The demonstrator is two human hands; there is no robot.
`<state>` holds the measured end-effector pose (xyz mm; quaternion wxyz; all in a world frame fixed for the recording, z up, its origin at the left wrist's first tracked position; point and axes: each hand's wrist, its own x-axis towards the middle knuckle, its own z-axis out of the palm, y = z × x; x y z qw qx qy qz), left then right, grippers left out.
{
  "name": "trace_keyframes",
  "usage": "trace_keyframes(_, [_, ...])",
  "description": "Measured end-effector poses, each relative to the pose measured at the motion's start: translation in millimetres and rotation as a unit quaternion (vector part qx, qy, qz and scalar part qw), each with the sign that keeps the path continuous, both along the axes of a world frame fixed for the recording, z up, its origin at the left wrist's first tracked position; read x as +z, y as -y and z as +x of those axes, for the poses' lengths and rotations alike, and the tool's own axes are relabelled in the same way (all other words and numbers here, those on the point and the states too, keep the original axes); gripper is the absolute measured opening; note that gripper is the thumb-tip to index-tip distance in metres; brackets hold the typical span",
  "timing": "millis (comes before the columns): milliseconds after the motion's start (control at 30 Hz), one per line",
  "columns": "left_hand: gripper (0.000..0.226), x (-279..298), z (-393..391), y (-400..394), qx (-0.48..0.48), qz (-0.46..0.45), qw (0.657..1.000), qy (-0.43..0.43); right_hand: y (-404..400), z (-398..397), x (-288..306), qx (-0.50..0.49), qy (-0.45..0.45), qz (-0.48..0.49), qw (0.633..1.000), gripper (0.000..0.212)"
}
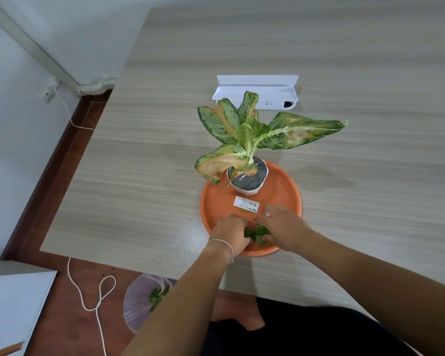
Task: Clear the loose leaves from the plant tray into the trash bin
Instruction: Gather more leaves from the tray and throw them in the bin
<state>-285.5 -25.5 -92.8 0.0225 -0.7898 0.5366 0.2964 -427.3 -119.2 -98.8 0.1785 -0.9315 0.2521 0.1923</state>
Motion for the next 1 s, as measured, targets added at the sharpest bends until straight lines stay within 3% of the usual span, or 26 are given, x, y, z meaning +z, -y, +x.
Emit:
trace_keyframes(167, [0.017, -3.4, 2.2, 3.8, 0.023, 0.016, 0.999, -0.028, 1.5, 1.4, -0.7, 0.0, 0.001, 0.036, 0.999, 0.027])
trace_keyframes(433, [0.011, -8.7, 9.2, 0.4, 0.143, -0.017, 0.982, -0.125, 10.5, 6.0, -5.1, -0.093, 0.034, 0.103, 0.99, 0.026])
trace_keyframes(600, [0.009, -0.7, 18.2, -3.5, 0.23, -0.044, 0.951, -0.199, 24.8, 12.1, 6.3, -0.133, 0.084, 0.1, 0.983, 0.029])
trace_keyframes(800, [0.015, 17.2, 30.6, -2.4, 0.288, -0.095, 0.92, -0.248, 28.8, 28.5, 26.1, -0.15, 0.169, 0.094, 0.97, 0.026])
trace_keyframes(1000, [0.011, 28.9, 45.0, -9.7, 0.321, -0.14, 0.899, -0.262, 19.4, 47.3, 41.4, -0.173, 0.183, 0.101, 0.962, 0.023])
